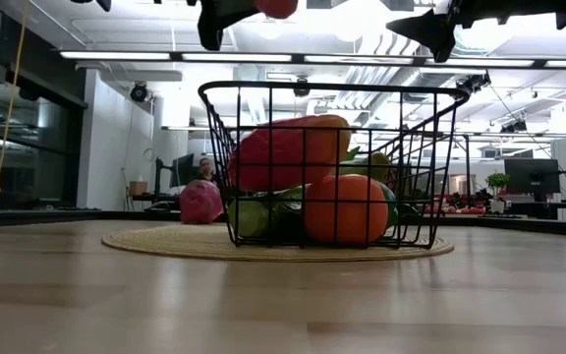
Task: Build produce basket
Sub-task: Put the peach into the wire basket, then put the red bell pepper into the wire basket
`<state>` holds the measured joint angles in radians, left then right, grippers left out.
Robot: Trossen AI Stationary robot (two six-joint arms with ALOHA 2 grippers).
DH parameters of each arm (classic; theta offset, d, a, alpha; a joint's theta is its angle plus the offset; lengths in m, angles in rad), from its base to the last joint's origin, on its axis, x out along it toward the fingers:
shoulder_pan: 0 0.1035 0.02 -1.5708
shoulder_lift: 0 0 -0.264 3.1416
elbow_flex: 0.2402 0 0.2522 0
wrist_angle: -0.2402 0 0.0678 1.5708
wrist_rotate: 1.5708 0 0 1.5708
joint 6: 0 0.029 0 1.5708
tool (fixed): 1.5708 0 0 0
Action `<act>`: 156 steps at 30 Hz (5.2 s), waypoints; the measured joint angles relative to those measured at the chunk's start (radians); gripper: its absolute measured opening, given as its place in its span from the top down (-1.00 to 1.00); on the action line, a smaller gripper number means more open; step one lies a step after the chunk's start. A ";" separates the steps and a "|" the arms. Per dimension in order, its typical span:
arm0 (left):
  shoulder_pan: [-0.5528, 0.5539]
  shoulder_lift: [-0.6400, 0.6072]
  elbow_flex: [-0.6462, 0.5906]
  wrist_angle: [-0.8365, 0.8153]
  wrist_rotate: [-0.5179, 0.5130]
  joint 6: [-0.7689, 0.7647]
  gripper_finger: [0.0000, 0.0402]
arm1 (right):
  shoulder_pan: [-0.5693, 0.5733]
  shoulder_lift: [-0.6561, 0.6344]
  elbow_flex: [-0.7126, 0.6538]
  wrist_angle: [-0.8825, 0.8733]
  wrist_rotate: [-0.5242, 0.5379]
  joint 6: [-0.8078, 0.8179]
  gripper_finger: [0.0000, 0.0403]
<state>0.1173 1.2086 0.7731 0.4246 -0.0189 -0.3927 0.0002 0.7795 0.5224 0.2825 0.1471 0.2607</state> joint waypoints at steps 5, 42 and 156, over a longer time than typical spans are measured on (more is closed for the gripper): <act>0.000 0.000 0.000 -0.001 0.000 0.020 -0.39 | 0.000 0.000 0.000 0.000 0.000 0.000 -0.49; 0.047 0.433 0.512 -1.087 -0.081 0.382 -0.82 | 0.000 0.000 0.000 -0.008 0.001 0.000 -0.49; 0.009 -0.193 -0.190 0.006 -0.310 0.265 -0.82 | 0.879 0.649 0.585 -0.979 -0.080 0.639 0.13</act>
<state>0.1265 1.0157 0.5831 0.4305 -0.3286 -0.1280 0.8787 1.4283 1.1076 -0.6969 0.0673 0.8996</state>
